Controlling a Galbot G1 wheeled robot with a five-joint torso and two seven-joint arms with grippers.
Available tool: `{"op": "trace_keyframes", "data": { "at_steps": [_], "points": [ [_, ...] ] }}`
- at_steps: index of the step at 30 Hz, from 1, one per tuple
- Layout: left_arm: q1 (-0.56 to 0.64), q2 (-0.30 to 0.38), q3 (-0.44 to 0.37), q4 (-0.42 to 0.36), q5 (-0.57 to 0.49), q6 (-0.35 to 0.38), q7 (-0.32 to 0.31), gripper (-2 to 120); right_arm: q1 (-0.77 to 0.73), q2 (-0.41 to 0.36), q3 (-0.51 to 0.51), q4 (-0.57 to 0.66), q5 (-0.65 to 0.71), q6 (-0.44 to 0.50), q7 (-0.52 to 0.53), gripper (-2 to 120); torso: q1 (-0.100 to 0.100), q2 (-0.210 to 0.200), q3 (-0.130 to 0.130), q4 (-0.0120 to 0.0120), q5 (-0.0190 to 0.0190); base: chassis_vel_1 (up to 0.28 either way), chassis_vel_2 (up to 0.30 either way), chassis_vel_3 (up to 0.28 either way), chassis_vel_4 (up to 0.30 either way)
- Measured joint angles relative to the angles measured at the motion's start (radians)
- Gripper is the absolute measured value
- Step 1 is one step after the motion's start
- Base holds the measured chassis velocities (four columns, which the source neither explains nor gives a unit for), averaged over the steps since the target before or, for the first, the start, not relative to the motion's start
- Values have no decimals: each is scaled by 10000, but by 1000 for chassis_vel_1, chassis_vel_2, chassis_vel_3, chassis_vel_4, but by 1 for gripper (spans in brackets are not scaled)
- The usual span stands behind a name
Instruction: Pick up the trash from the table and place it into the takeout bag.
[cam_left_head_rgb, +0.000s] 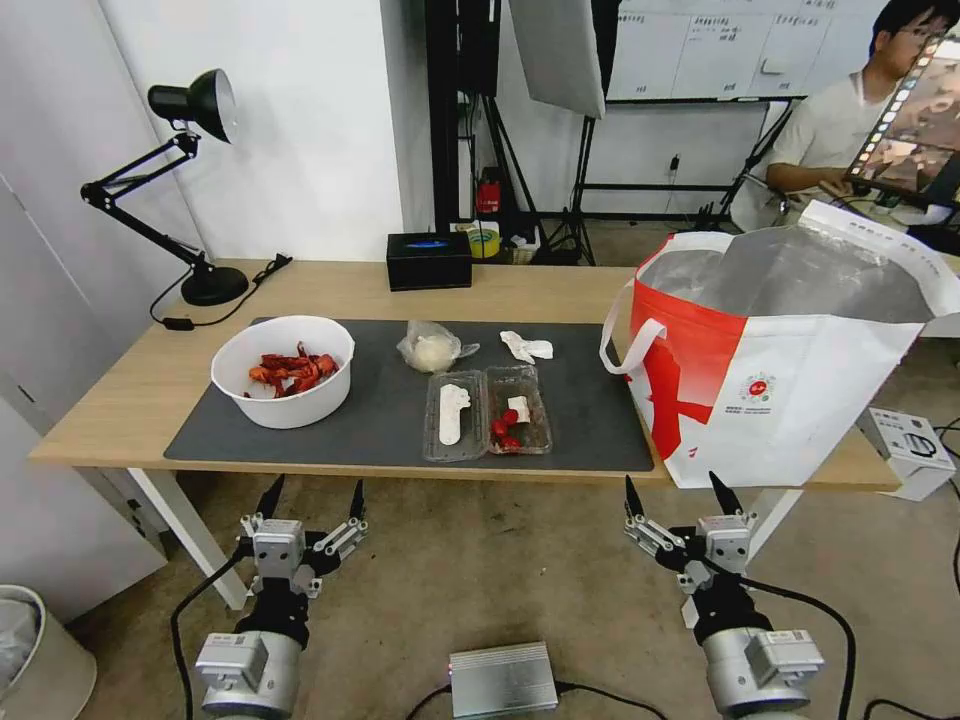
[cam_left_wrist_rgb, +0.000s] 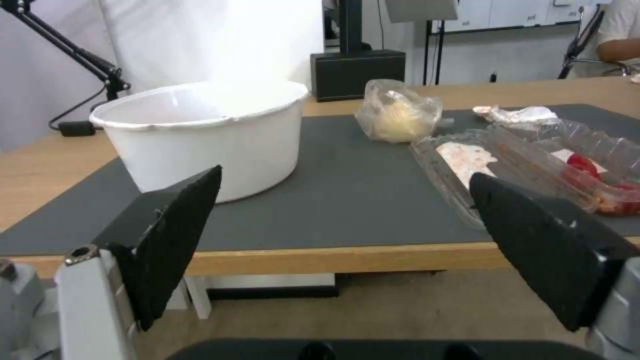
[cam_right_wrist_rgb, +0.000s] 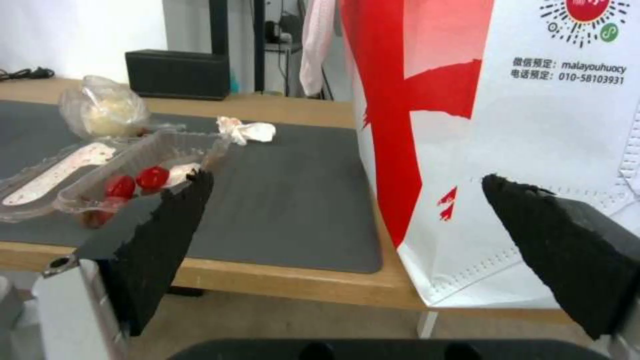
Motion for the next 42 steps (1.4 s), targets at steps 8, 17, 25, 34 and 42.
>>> {"op": "trace_keyframes", "data": {
  "at_steps": [8, 17, 25, 34, 42],
  "points": [
    [0, 0, 0, 0, 0, 0, 0, 100, 0, 0, 0, 0, 0, 0, 0, 100, 0, 0, 0, 0, 0, 0, 0, 0, 0],
    [-316, 246, 96, 96, -539, 823, -86, 100, -23, -443, 331, 289, 534, -1122, -51, 100, 0, 0, 0, -1, 0, 0, 0, 0, 0],
    [-1044, 816, 338, 339, -1795, 2762, -304, 100, -87, -1215, 927, 854, 1501, -3131, -182, 100, 0, 0, 0, -1, 0, 0, 0, 0, 0],
    [-2032, 1596, 661, 663, -3497, 5391, -596, 100, -1, -1869, 1142, 981, 2441, -4024, -497, 100, 1, 0, 0, 0, 1, 0, 0, 0, 0],
    [-2218, 1737, 726, 728, -3812, 5883, -645, 100, 110, -1878, 1127, 852, 2747, -3063, -957, 100, 0, 0, 0, 0, 0, 0, 0, 0, 0]
  ]
}}
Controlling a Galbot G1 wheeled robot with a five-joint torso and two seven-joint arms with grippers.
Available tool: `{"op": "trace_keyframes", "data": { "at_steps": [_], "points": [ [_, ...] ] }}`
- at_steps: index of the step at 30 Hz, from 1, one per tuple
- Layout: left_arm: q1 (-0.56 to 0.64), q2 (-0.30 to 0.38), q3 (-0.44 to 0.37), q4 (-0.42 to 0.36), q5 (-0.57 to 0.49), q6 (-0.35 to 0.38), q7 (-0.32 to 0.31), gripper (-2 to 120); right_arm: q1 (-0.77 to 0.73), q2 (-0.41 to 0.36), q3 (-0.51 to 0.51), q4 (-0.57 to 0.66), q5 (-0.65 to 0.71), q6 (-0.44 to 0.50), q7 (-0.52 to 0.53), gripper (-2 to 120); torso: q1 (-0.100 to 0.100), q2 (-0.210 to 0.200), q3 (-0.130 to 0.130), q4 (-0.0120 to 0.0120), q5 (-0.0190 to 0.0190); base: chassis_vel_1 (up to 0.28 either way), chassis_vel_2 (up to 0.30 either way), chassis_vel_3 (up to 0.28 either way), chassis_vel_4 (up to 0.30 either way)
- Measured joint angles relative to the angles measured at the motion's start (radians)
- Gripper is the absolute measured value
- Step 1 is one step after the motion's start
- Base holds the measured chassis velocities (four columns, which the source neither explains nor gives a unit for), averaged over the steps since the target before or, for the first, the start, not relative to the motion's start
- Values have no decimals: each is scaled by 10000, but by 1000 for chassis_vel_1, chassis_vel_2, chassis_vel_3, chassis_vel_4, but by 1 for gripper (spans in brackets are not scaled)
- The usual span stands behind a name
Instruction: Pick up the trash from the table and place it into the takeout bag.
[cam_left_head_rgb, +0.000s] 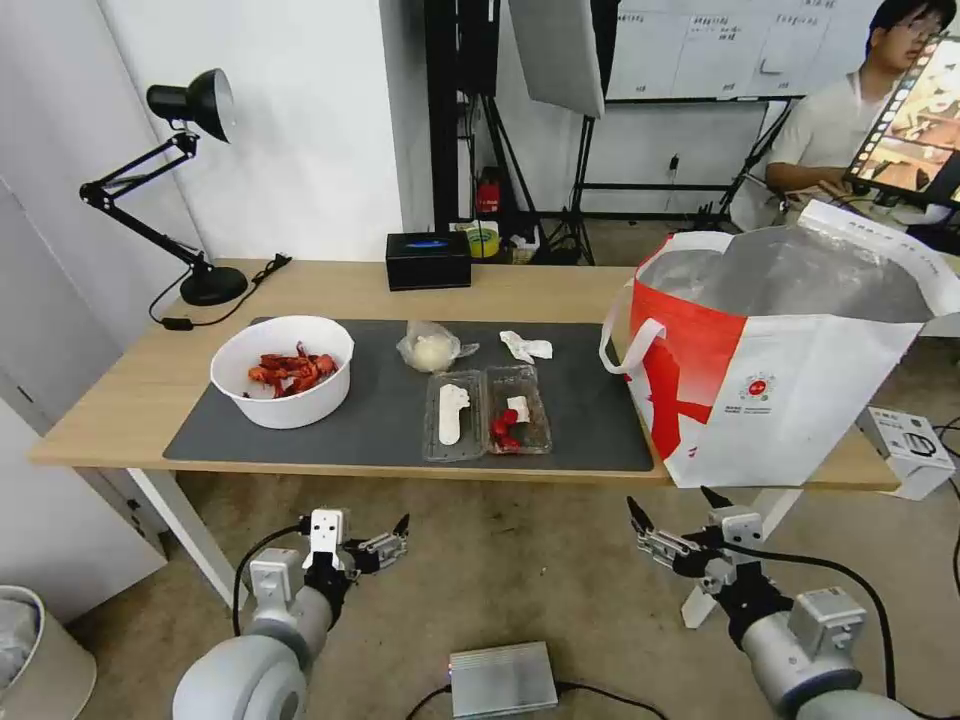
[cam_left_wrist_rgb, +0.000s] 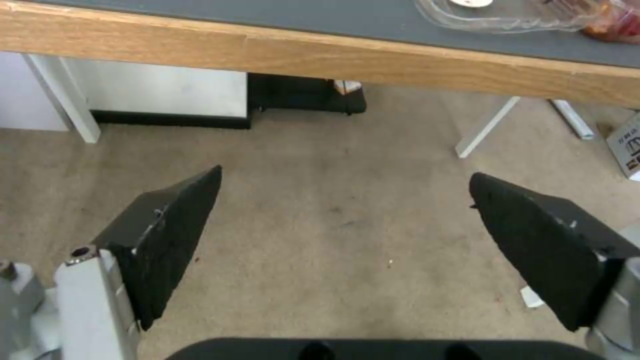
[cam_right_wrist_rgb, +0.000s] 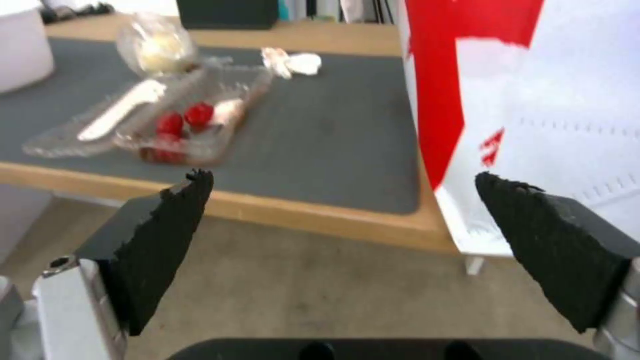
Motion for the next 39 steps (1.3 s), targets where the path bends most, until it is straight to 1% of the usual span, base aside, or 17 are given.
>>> {"op": "trace_keyframes", "data": {
  "at_steps": [4, 5, 7, 8, 10, 11, 14, 19, 22, 25, 26, 29, 31, 33, 34, 37, 39],
  "points": [
    [-14, 18, 0, -2, -162, -3, -74, 100, 41, -2, -6, -60, 42, 176, -27, 100, 0, 0, 0, 0, 0, 0, 0, 0, 0],
    [-18, 28, -11, -59, -438, -120, -210, 100, 57, -3, -17, -100, 45, 226, -27, 100, 0, 0, 0, 1, -1, 0, 0, 0, 0],
    [-30, 56, -92, -306, -1327, -663, -667, 100, 78, 2, -70, -159, 45, 288, -27, 100, 0, 0, 0, 0, 0, 0, 0, 0, 0],
    [-30, 56, -92, -306, -1327, -663, -667, 100, 78, 2, -70, -159, 45, 288, -27, 100, 0, 0, 0, 0, 0, 0, 0, 0, 0],
    [-37, 85, -172, -563, -2287, -1252, -1152, 100, 126, 27, -155, -207, 40, 365, -26, 100, 0, 0, 0, 0, 0, 0, 0, 0, 0],
    [-37, 85, -172, -563, -2287, -1252, -1152, 100, 126, 27, -155, -207, 40, 365, -26, 100, 0, 0, 0, 0, 0, 0, 0, 0, 0],
    [-42, 103, -230, -731, -2946, -1660, -1485, 100, 167, 80, -252, -234, 13, 402, -26, 100, 0, 0, 0, 0, 0, 0, 0, 0, 0],
    [-43, 105, -239, -758, -3102, -1726, -1565, 100, 193, 157, -407, -282, -50, 434, -20, 100, 0, 0, 0, 0, 0, 0, 0, 0, 0],
    [-71, 97, -219, -787, -3449, -1726, -1710, 100, 195, 177, -419, -289, -57, 457, -21, 100, 0, 0, 0, 1, 0, 0, 0, 0, 0],
    [-168, 42, -132, -894, -4422, -1694, -2087, 100, 195, 197, -441, -301, -75, 480, -28, 100, 0, 0, 0, 0, 0, 0, 0, 0, 0],
    [-168, 42, -132, -894, -4422, -1694, -2087, 100, 195, 197, -441, -301, -75, 480, -28, 100, 0, 0, 0, 0, 0, 0, 0, 0, 0],
    [-263, -15, -44, -991, -5410, -1644, -2472, 100, 201, 221, -476, -329, -106, 502, -40, 100, 0, 0, 0, 0, -1, 0, 0, 0, 0],
    [-287, -29, -24, -1015, -5660, -1632, -2570, 100, 206, 224, -486, -334, -114, 506, -42, 100, 0, 0, 0, 0, 0, 0, 0, 0, 0],
    [-364, -81, 57, -1099, -6523, -1586, -2903, 100, 217, 226, -524, -360, -152, 526, -46, 100, 0, 0, 0, 0, 0, 0, 0, 0, 0],
    [-364, -81, 57, -1099, -6523, -1586, -2903, 100, 217, 226, -524, -360, -152, 526, -46, 100, 0, 0, 0, 0, 0, 0, 0, 0, 0],
    [-426, -122, 118, -1171, -7177, -1555, -3154, 100, 221, 226, -552, -371, -178, 531, -50, 100, 0, 0, 0, 0, 0, 0, 0, 0, 0],
    [-427, -123, 119, -1173, -7209, -1554, -3175, 100, 222, 226, -560, -371, -185, 532, -52, 100, 0, 0, 0, -1, 0, 0, 0, 0, 0]
  ]
}}
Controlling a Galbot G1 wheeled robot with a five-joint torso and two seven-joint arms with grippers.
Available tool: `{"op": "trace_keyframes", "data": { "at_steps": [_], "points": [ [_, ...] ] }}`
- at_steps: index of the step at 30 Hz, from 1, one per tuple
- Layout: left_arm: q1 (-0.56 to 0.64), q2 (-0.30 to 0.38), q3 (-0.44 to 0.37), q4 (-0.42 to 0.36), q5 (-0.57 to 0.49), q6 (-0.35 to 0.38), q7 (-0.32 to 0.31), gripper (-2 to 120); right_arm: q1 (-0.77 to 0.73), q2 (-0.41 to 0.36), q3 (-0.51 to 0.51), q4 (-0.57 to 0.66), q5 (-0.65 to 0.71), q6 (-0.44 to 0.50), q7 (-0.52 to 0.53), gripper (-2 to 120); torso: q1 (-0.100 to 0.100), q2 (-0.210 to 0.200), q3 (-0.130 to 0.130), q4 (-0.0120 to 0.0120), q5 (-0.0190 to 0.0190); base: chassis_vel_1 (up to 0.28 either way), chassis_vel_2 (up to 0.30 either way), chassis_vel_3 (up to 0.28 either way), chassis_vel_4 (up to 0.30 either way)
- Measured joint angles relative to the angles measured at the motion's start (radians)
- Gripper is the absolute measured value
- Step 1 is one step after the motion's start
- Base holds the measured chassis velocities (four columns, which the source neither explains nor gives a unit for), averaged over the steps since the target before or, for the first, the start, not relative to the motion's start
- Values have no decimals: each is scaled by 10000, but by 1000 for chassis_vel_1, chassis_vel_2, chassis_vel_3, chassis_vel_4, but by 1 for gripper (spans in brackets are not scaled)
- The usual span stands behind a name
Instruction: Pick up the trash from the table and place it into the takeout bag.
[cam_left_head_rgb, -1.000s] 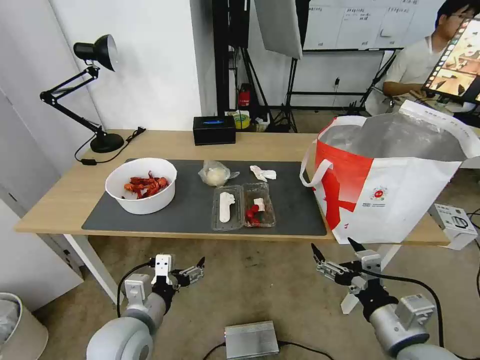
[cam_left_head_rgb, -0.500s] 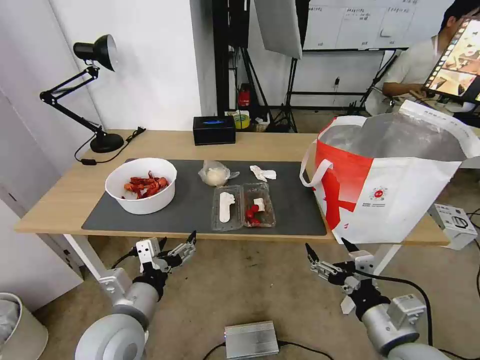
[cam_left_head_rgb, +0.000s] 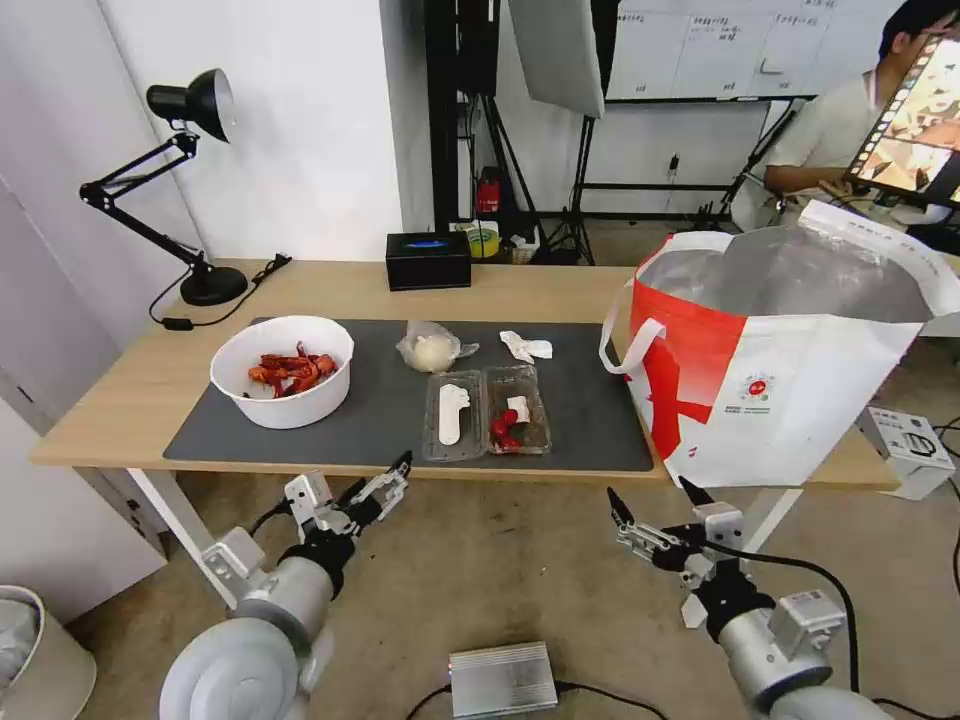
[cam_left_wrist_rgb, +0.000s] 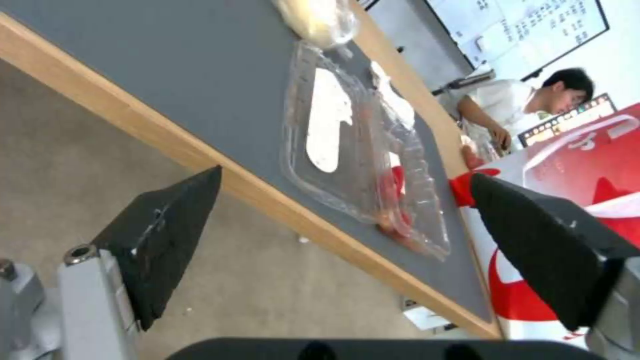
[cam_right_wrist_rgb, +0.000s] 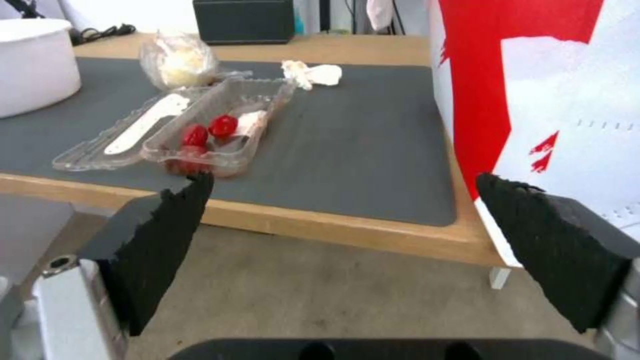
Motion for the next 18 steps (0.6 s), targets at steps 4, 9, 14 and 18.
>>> {"op": "trace_keyframes", "data": {
  "at_steps": [4, 9, 14, 18],
  "points": [
    [-25, -18, 31, -55, -408, 10, -158, 100, 3, -4, -18, -1, -19, 3, -8, 100, 0, 1, 0, 1, 0, 0, 0, 0, 0],
    [-105, -83, 134, -211, -1523, 79, -570, 100, 6, -8, -37, -2, -29, 7, -16, 100, 0, 0, 0, 1, 0, 0, 0, 0, 0],
    [-138, -122, 174, -317, -2143, 124, -813, 100, 9, -11, -69, -11, -43, 22, -37, 100, 0, 0, 0, 2, 0, 0, 0, 0, 0],
    [-145, -165, 243, -424, -2663, 162, -980, 100, 20, -9, -81, -31, -47, 50, -55, 100, 0, 0, 0, 1, 0, 0, 0, 0, 0]
  ]
}}
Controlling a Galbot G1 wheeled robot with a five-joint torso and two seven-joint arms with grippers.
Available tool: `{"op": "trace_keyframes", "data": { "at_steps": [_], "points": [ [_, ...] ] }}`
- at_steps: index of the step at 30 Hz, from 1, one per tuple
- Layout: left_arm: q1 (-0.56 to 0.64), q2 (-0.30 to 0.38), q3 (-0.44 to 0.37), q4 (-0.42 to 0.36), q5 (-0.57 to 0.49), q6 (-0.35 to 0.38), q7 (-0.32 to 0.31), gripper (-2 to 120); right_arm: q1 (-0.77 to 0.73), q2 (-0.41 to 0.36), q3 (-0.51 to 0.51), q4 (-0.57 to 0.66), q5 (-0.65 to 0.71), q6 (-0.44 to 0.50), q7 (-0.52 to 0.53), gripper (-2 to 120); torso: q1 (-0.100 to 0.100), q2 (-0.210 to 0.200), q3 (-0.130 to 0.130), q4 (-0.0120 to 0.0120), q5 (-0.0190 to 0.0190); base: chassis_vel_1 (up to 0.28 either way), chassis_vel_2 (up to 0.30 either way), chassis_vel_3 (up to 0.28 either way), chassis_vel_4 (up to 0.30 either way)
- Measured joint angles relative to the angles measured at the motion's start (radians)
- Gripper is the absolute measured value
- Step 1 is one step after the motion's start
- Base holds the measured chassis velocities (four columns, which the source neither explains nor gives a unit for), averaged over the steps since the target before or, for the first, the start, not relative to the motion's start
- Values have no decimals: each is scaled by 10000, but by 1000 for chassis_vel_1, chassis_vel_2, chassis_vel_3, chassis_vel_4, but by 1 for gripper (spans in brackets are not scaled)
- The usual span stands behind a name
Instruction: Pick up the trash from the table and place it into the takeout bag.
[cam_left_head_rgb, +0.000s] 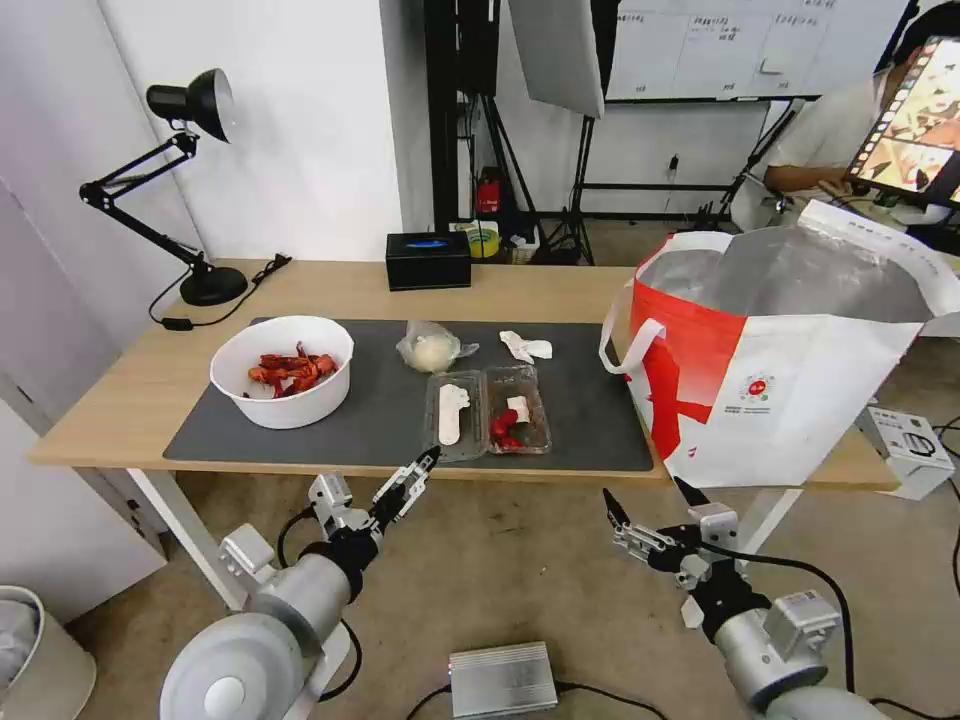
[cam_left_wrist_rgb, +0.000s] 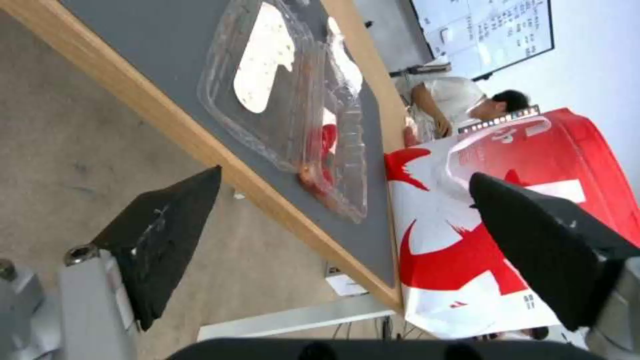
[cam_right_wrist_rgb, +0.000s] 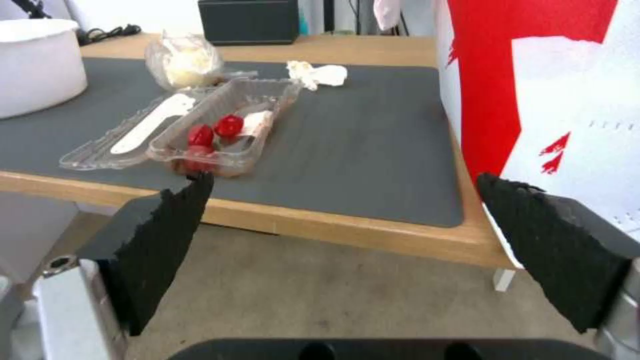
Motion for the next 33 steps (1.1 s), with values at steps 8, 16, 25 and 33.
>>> {"op": "trace_keyframes", "data": {
  "at_steps": [8, 16, 25, 33],
  "points": [
    [-11, -32, 19, 21, -4, 2, 1, 100, 17, -6, -6, -12, -4, 33, -53, 100, 0, 0, 0, 0, 0, 0, 0, 0, 0],
    [-48, -83, 42, 69, -73, -6, 22, 100, 39, -13, -27, -25, -5, 52, -120, 100, 0, 0, 0, 0, 0, 0, 0, 0, 0],
    [-78, -211, 167, 94, -157, -18, 34, 100, 58, -13, -126, -47, 4, 54, -211, 100, 0, 0, 0, 0, 0, 0, 0, 0, 0],
    [-188, -373, 250, 170, -297, -27, 13, 100, 100, -35, -156, -57, -15, 54, -284, 100, 0, 0, 0, 0, 0, 0, 0, 0, 0]
  ]
}}
